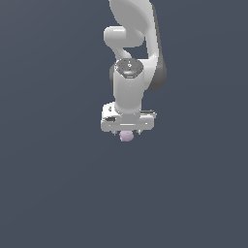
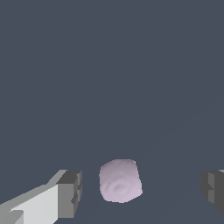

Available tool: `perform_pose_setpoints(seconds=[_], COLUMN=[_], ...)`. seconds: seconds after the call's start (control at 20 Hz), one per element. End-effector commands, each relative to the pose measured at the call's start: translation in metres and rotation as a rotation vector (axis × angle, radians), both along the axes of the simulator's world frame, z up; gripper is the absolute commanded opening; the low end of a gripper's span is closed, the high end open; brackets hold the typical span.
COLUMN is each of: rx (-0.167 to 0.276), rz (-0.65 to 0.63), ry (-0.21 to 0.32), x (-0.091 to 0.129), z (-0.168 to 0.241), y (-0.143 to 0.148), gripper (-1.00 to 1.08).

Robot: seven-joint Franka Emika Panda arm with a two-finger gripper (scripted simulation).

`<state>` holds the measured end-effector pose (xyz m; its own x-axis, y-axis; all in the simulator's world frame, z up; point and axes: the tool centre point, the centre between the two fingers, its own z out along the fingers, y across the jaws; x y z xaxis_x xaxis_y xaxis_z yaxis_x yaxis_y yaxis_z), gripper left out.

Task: Pick up the object and move it to a goal position.

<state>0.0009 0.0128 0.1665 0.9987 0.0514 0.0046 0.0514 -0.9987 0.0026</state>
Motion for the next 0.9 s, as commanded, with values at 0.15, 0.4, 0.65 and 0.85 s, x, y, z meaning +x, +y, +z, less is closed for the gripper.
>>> perform_pose_setpoints(seconds=[0.15, 0.4, 0.65, 0.85], rx=[-0.002, -0.013, -0.014, -0.014], rz=[-0.001, -0.007, -0.007, -0.017], ry=[0.001, 0.007, 0.008, 0.008], x=[0.000, -0.001, -0.001, -0.002], z=[0.000, 0.001, 0.001, 0.001], y=[-0.005, -0.027, -0.030, -0.030], gripper=[1.00, 1.00, 1.00, 1.00])
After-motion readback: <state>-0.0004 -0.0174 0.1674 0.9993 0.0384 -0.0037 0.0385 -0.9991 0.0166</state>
